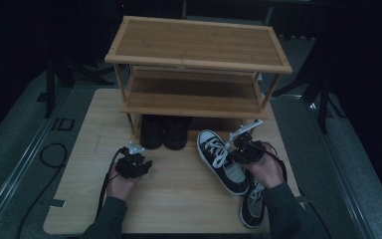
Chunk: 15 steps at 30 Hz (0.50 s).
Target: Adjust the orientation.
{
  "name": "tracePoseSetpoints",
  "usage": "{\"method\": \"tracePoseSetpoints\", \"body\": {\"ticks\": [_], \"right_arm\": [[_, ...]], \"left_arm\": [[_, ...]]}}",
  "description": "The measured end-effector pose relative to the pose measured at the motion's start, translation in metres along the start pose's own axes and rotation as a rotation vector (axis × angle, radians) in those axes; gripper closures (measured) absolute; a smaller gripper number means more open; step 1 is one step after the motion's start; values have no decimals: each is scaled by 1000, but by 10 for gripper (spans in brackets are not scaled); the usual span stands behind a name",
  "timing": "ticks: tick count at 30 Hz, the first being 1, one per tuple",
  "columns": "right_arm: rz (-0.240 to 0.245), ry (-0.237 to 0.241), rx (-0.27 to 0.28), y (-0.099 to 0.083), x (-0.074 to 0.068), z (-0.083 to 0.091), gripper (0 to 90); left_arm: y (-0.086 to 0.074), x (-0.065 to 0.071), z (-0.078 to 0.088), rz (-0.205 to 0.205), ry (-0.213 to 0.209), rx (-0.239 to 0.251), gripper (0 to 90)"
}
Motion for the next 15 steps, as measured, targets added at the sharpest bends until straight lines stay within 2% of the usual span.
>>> {"method": "tracePoseSetpoints", "body": {"ticks": [4,5,10,15], "right_arm": [[23,1,3,3,1,3,864],[41,1,9,4,2,4,864],[28,15,1,7,4,6,864],[49,23,17,10,5,9,863]], "left_arm": [[0,0,-1,-3,0,-2,612],[0,0,-1,-2,-1,-2,612],[0,1,-1,-4,-3,-3,612],[0,0,0,-1,-3,0,612]]}}
Point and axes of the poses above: each handheld gripper's, and its own axes: z roughly backward along the jaws, y roughly out of its top, x roughly to its right, the point moved 4 cm from there along -z, roughly forward along the jaws, and after that the axes turned 5 degrees about -z, right-handed, at the moved point
